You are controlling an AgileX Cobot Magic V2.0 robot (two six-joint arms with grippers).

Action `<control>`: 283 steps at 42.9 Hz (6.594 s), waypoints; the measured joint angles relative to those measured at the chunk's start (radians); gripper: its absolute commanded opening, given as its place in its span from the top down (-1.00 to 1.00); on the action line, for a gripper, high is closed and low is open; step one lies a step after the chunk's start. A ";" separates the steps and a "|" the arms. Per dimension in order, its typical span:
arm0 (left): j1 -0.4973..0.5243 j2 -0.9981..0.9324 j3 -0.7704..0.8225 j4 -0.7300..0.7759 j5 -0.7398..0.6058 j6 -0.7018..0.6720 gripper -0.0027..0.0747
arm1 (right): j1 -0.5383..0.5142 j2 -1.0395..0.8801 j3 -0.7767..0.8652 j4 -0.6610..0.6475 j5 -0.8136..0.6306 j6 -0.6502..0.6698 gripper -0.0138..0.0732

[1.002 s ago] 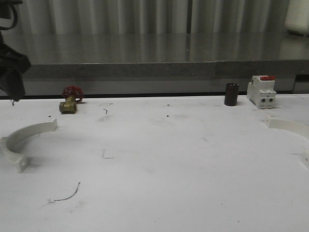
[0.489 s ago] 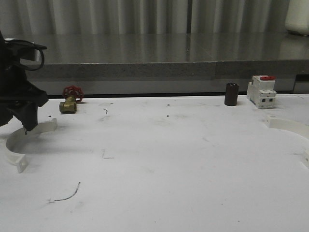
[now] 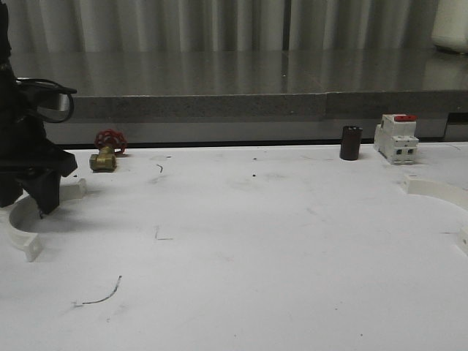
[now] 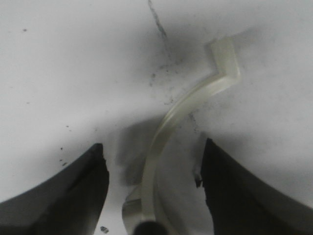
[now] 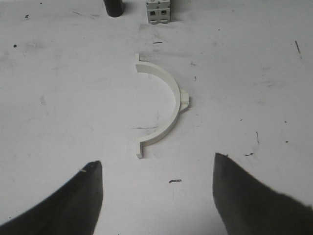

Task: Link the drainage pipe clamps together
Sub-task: 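Lower the left gripper onto the white clamp half and grasp its rim, then lift the clamp half with the left gripper and carry it to table center, then open the left gripper, release the clamp half, and raise away, then lower the right gripper onto the other white clamp half and grasp it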

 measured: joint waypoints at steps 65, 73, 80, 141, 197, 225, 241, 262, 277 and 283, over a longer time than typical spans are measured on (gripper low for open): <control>-0.116 -0.030 -0.203 -0.043 0.211 0.039 0.98 | 0.000 0.000 0.000 0.000 0.000 0.000 -0.49; -0.216 -0.030 -0.255 -0.050 0.241 0.039 0.98 | 0.000 0.000 0.000 0.000 0.000 0.000 -0.49; -0.308 -0.030 -0.266 -0.052 0.243 0.029 0.98 | 0.000 0.000 0.000 0.000 0.000 0.000 -0.49; -0.439 0.254 -0.498 -0.020 0.319 -0.257 0.88 | 0.000 0.000 0.000 0.000 0.000 0.000 -0.49; -0.406 -0.470 -0.182 0.104 0.303 -0.184 0.18 | 0.000 0.000 0.000 0.000 0.000 0.000 -0.49; -0.388 -1.069 0.426 0.038 0.186 -0.182 0.18 | 0.000 0.000 0.000 0.000 0.000 0.000 -0.49; -0.388 -1.155 0.498 0.038 0.161 -0.182 0.18 | 0.000 0.000 0.000 0.000 -0.008 0.000 -0.49; -0.388 -1.155 0.498 0.038 0.159 -0.182 0.18 | 0.000 0.144 -0.223 -0.008 0.179 0.000 -0.49; -0.388 -1.155 0.498 0.038 0.159 -0.182 0.18 | -0.074 0.526 -0.497 -0.029 0.326 0.000 -0.49; -0.388 -1.155 0.498 0.038 0.159 -0.182 0.18 | -0.104 0.682 -0.567 -0.006 0.351 -0.011 -0.49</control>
